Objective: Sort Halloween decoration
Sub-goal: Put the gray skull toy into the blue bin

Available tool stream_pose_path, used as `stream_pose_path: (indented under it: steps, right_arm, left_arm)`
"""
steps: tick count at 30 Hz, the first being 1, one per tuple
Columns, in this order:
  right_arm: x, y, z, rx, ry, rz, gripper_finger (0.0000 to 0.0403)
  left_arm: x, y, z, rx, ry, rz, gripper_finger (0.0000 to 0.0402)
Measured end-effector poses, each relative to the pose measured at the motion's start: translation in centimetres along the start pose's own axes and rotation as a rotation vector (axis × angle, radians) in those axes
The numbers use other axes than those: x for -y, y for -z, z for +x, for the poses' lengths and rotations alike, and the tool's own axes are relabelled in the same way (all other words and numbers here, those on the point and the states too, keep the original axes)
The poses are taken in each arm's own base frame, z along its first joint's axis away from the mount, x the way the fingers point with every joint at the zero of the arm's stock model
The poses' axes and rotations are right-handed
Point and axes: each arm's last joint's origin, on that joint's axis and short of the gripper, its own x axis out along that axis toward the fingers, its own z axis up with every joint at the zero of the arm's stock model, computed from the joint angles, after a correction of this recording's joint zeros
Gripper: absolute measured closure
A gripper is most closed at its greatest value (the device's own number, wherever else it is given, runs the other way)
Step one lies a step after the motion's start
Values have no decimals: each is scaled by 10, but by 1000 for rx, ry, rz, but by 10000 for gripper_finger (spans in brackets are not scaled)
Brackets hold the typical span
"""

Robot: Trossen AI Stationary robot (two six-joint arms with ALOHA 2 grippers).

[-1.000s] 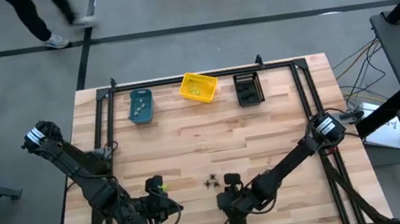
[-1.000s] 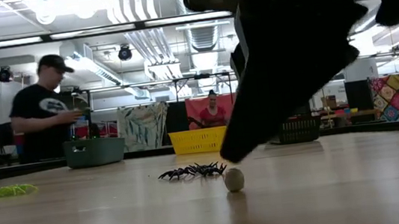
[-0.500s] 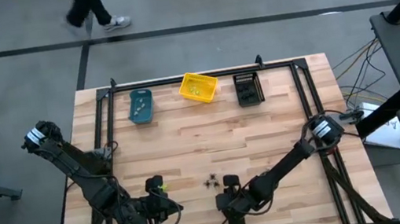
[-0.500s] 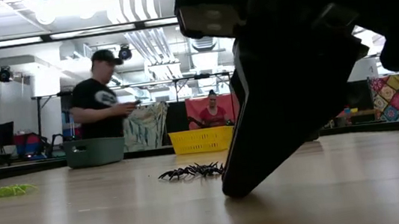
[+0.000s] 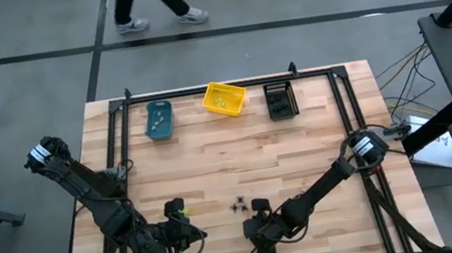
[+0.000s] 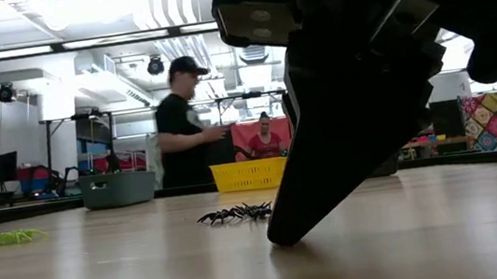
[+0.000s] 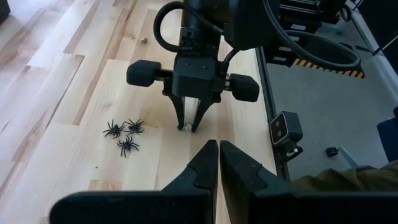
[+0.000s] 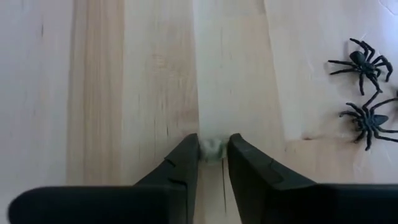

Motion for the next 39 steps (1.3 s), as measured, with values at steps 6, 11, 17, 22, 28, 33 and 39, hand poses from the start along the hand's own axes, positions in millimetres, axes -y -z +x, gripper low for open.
stream_pose_path:
  steps: [6,11,17,22,28,33,39]
  right_arm:
    - [0,0,0,-2,1,1,354]
    - [2,-3,-3,6,-4,9,363]
    - [13,-11,-6,11,6,34,364]
    - [20,-21,-6,36,15,55,364]
    - [29,-44,-13,109,-2,103,364]
    - [48,-77,-20,203,-8,160,364]
    - [95,-125,-35,322,32,172,364]
  left_arm:
    - [0,0,-1,14,-15,1,402]
    - [-5,-11,-16,54,11,-8,402]
    - [-21,-30,-50,189,-24,-26,402]
    - [-36,-42,-77,289,-51,-56,402]
    - [-49,-50,-98,369,-78,-104,402]
    - [-58,-55,-110,447,-149,-150,402]
    - [-70,-62,-128,557,-235,-219,402]
